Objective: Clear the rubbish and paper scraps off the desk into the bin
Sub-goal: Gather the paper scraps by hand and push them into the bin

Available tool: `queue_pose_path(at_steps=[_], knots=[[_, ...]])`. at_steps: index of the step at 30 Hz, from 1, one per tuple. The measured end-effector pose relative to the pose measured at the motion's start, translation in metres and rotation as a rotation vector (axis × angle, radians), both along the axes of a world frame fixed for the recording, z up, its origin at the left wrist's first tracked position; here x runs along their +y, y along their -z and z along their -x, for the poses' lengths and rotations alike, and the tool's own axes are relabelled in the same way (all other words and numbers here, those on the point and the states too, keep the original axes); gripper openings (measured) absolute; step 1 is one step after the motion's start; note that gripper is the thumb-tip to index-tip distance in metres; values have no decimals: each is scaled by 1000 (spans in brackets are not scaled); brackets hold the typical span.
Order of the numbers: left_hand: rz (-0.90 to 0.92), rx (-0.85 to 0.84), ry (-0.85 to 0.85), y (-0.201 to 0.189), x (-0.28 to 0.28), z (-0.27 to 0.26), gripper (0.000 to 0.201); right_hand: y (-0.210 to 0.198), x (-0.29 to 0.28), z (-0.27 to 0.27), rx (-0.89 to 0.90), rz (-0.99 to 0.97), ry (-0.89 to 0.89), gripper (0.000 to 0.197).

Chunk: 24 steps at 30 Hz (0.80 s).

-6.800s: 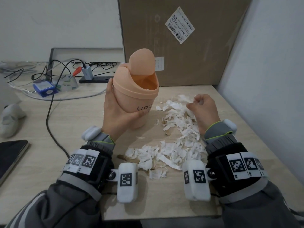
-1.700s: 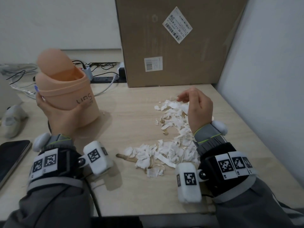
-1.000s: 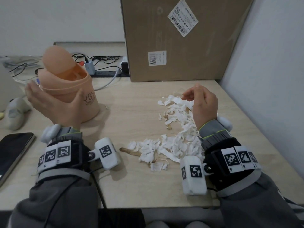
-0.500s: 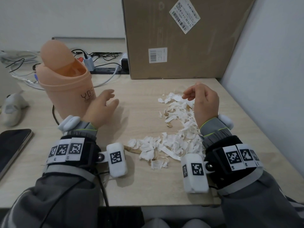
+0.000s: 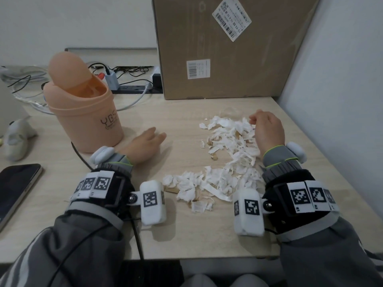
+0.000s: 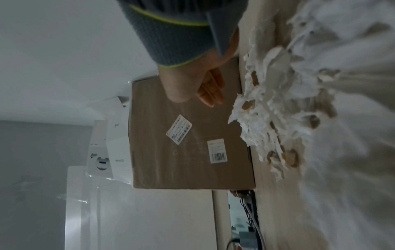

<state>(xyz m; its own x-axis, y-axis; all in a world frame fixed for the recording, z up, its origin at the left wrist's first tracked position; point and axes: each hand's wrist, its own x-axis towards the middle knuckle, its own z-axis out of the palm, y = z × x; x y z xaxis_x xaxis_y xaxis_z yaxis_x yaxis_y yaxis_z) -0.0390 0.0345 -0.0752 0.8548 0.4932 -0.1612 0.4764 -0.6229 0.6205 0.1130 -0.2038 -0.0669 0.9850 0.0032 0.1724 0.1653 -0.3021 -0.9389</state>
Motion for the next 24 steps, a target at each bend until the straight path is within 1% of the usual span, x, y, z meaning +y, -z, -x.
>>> queue_pose_path(at_steps=[3, 6, 8, 10, 12, 15, 18, 21, 24], knots=[[113, -92, 103, 1, -17, -7, 54, -2, -8, -7, 91, -58, 27, 24], [306, -207, 164, 6, -21, -11, 40, -4, -10, -5, 102, -136, 23, 23], [435, -324, 136, 6, -20, -11, 31, -8, -10, -3, 95, -213, 28, 24], [550, -432, 52, 4, -16, -9, 29, -11, -13, -2, 107, -296, 42, 24], [640, -464, 16, 5, -12, -8, 31, -12, -16, -3, 157, -347, 21, 25], [701, -404, 57, -4, -9, -1, 33, -16, -24, 1, 265, -346, -88, 31], [670, -304, 71, -27, -14, 14, 33, -27, -42, 6, 359, -257, -238, 38], [624, -117, 86, -39, -20, 36, 33, -33, -63, 17, 479, -146, -389, 47], [601, 64, 93, -36, -25, 57, 33, -36, -87, 32, 559, -9, -473, 52]])
